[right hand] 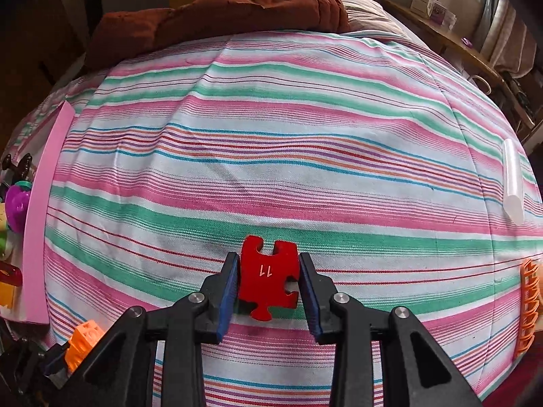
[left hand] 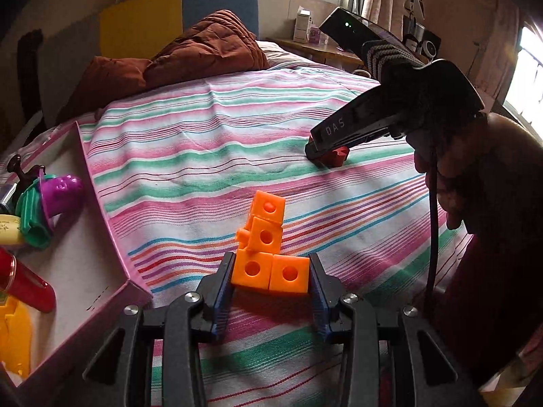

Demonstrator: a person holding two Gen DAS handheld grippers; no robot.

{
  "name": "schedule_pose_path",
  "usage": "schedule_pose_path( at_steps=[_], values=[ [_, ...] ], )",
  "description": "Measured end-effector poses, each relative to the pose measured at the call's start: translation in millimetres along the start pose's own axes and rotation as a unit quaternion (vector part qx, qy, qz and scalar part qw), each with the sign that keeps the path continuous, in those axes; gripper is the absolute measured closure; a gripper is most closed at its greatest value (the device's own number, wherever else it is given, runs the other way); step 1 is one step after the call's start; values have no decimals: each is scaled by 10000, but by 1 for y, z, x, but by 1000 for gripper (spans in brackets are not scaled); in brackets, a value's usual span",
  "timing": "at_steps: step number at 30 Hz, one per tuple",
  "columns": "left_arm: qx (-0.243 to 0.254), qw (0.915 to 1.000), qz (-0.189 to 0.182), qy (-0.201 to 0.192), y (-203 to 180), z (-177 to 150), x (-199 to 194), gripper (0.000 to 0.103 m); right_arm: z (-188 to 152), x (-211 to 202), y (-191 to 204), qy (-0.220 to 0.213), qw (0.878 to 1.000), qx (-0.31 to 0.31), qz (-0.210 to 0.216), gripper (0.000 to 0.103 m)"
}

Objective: Organize rigid objects
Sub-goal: 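Carry the orange blocks toward the tray with the left gripper while the right gripper holds the red puzzle piece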

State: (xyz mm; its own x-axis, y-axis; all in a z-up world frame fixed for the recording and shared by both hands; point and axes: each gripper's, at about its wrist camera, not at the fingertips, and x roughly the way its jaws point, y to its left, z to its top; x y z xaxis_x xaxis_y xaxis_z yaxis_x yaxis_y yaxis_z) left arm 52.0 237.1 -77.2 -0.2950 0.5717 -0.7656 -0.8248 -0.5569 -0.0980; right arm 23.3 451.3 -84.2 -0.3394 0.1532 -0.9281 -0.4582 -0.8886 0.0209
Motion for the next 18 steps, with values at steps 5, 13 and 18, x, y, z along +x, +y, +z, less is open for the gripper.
schedule_pose_path(
  at_steps=[5, 13, 18],
  values=[
    [-189, 9998, 112, -40, 7, 4, -15, 62, -2, 0, 6, -58, 9994, -239, -227, 70],
    [-468, 9975, 401, -333, 24, 16, -48, 62, 7, 7, 18, -66, 9990, -314, -302, 71],
    [-686, 9953, 532, -437, 37, 17, -63, 62, 5, 6, 15, -66, 9990, -314, -301, 71]
  ],
)
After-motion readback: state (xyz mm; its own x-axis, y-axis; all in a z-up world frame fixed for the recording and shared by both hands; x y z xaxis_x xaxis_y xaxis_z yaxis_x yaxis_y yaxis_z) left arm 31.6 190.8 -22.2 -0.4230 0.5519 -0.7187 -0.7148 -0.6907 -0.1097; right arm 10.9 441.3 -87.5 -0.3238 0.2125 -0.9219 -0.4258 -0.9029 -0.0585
